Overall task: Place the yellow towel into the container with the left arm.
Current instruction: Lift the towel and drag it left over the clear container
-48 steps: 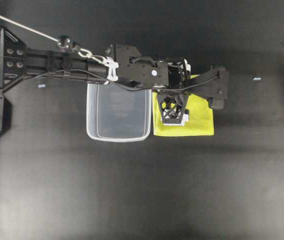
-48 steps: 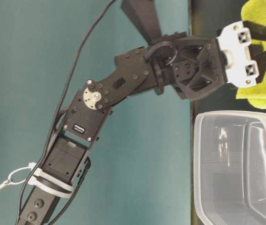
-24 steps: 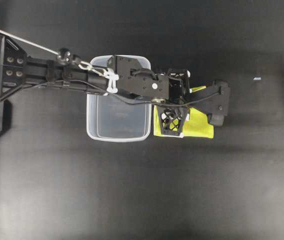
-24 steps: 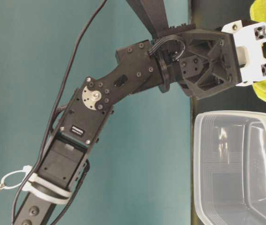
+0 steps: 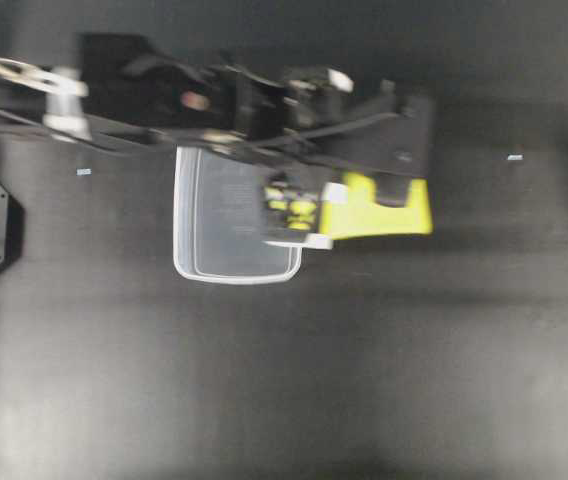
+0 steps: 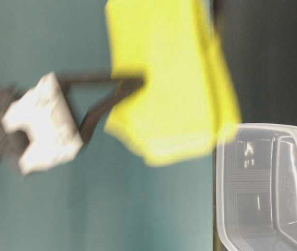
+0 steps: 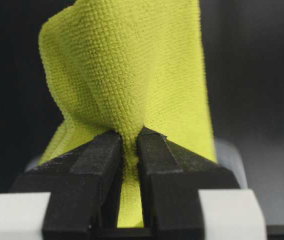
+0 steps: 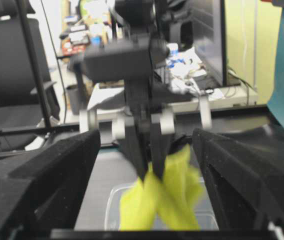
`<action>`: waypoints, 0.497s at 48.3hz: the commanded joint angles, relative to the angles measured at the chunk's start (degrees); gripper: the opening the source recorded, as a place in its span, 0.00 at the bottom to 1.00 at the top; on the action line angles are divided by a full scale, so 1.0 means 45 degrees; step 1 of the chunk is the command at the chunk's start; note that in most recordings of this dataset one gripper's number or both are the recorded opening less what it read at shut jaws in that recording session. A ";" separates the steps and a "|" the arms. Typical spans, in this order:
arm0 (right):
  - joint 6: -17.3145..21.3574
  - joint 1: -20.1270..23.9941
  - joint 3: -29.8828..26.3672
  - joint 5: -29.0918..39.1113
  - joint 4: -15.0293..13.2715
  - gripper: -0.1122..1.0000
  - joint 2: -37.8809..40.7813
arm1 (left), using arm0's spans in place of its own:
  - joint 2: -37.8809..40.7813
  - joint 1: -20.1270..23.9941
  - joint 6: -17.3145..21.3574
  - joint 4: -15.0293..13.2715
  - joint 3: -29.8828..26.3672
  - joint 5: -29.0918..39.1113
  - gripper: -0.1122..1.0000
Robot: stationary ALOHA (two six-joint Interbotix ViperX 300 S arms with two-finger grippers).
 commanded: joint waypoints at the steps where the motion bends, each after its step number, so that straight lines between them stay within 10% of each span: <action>1: 0.0000 -0.0039 -0.0195 -0.0039 0.0020 0.75 0.0078 | -0.1328 -0.0039 -0.0039 0.0039 0.0781 0.0664 0.16; 24: 0.0000 -0.0039 -0.0195 -0.0078 0.0039 0.75 0.0078 | -0.3145 0.0117 -0.0039 0.0039 0.4668 -0.1699 0.16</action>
